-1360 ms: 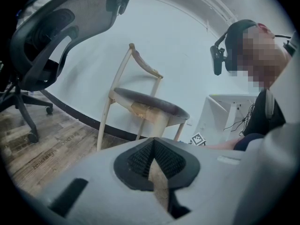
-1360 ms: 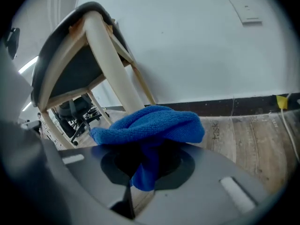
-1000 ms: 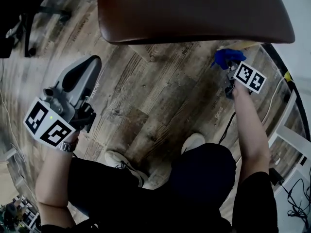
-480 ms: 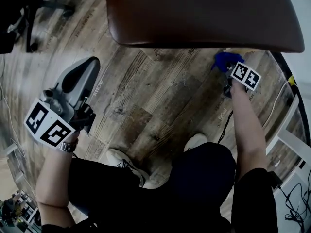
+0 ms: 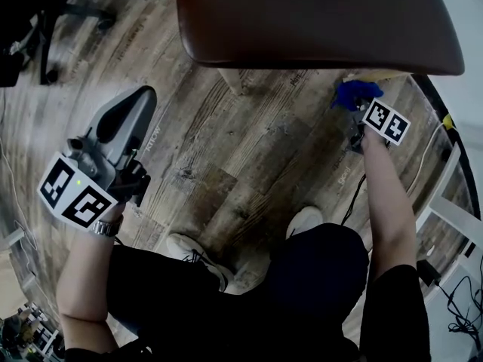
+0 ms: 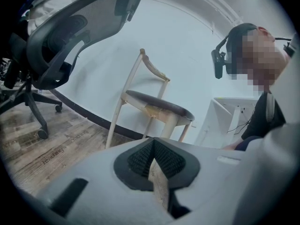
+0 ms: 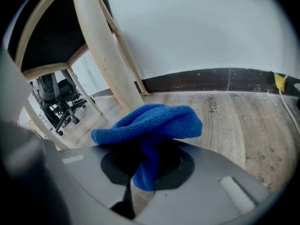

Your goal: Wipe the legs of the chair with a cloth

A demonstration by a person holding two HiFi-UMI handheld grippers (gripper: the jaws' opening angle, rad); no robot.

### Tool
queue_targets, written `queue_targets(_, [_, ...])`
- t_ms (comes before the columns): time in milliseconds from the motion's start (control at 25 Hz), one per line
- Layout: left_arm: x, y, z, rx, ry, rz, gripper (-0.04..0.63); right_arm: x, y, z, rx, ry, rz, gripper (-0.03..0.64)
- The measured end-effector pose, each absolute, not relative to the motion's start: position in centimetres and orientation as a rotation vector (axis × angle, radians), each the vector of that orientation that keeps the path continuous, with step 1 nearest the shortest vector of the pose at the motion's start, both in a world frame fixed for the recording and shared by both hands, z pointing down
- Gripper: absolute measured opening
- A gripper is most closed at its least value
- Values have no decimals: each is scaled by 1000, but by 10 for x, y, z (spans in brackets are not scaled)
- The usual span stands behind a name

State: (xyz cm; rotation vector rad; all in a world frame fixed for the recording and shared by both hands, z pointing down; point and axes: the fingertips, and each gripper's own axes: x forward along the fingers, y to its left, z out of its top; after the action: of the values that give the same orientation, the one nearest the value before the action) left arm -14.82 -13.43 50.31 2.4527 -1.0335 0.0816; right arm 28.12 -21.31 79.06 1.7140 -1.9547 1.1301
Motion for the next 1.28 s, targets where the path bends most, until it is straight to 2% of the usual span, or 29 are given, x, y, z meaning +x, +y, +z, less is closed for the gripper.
queue_targets(480, [-144, -126, 472, 2509, -1037, -22, 0, 281, -211, 667, 1790, -2173, 962, 64])
queue_targets(1280, [-155, -139, 454, 2518, -1158, -58, 0, 275, -199, 467, 1800, -2506, 472, 64])
